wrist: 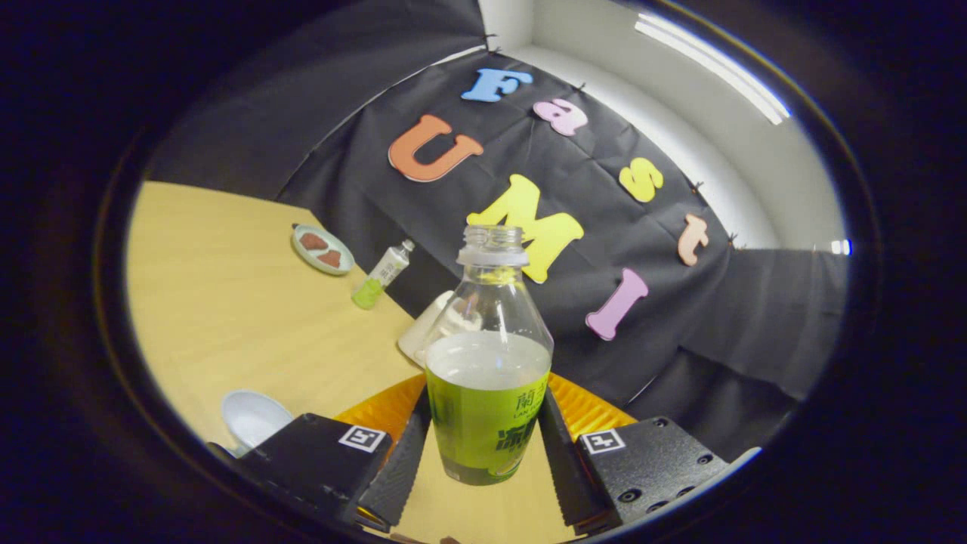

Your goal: Take the bottle from table, then pour the juice into the cup, finally place the bottle on the coaster

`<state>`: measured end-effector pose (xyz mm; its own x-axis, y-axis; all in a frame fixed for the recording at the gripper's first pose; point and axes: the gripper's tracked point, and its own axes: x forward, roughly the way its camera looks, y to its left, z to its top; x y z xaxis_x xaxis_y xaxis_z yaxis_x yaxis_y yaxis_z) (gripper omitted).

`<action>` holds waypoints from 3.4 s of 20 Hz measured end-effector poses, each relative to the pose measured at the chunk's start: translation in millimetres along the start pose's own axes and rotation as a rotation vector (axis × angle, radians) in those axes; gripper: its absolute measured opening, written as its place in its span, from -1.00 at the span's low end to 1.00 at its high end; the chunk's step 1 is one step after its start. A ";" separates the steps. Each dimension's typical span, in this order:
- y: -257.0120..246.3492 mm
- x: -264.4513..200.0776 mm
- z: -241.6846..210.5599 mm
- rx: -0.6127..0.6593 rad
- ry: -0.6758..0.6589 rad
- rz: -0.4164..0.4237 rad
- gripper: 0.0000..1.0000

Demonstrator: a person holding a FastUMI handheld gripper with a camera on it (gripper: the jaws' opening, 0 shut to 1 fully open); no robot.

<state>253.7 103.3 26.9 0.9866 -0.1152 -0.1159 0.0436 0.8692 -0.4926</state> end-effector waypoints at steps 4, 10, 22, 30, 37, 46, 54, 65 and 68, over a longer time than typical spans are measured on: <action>4.0 31.8 -5.5 0.296 0.015 0.050 0.58; 22.8 102.2 -37.4 0.536 0.083 0.068 0.59; 65.1 143.5 -92.8 0.549 0.160 0.128 0.61; 62.2 131.4 -89.3 0.530 0.142 0.128 0.87; 39.6 91.4 -67.8 0.533 0.093 0.121 1.00; -20.8 -31.7 -33.1 0.522 -0.001 0.061 1.00; -29.7 -132.5 -50.6 0.495 0.027 0.133 1.00; -25.9 -203.5 -87.8 0.384 -0.096 0.085 1.00; -22.3 -203.1 -96.6 0.400 -0.095 0.079 1.00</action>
<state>37.2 60.8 -21.9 0.9986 -0.0117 -0.0508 0.0060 0.9939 -0.1097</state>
